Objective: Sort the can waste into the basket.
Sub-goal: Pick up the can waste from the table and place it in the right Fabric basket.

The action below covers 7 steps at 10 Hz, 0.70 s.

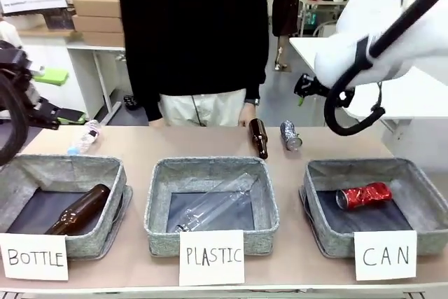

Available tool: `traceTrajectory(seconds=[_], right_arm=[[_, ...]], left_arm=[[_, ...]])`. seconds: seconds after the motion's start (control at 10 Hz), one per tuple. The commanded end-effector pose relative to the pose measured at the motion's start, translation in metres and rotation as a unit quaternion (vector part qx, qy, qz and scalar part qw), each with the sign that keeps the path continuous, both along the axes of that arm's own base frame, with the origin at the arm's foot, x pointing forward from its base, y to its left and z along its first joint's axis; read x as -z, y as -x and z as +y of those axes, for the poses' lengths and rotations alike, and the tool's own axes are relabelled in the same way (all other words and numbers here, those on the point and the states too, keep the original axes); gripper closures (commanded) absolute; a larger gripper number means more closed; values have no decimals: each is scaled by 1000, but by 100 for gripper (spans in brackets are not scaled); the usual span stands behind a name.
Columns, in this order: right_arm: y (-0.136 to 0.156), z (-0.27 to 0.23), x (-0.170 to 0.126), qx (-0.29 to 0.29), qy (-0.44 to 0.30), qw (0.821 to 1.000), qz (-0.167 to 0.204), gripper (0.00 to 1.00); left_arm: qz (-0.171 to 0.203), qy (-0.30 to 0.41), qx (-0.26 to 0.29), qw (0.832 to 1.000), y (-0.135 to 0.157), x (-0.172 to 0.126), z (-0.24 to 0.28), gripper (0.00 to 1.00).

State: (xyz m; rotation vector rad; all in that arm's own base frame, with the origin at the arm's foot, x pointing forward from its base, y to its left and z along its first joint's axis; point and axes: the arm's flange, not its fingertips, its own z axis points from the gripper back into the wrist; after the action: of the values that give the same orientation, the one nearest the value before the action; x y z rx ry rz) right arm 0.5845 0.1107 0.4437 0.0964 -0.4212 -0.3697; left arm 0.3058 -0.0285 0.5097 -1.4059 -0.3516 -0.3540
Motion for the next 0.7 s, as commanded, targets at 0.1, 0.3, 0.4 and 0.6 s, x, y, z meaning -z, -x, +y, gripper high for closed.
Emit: traceTrajectory(seconds=[0.1,0.3,0.4,0.6], right_arm=[[-106,33,64,58,56,995,65,0],[-116,39,104,37,23,996,79,0],[-113,40,111,35,7,996,79,0],[-105,36,115,17,-9,993,113,0]], left_arm=[[-5,8,1,1000,1,-2,-1,0],[-5,8,1,1000,1,-2,-1,0],[-5,8,1,1000,1,-2,-1,0],[-5,8,1,1000,1,-2,-1,0]])
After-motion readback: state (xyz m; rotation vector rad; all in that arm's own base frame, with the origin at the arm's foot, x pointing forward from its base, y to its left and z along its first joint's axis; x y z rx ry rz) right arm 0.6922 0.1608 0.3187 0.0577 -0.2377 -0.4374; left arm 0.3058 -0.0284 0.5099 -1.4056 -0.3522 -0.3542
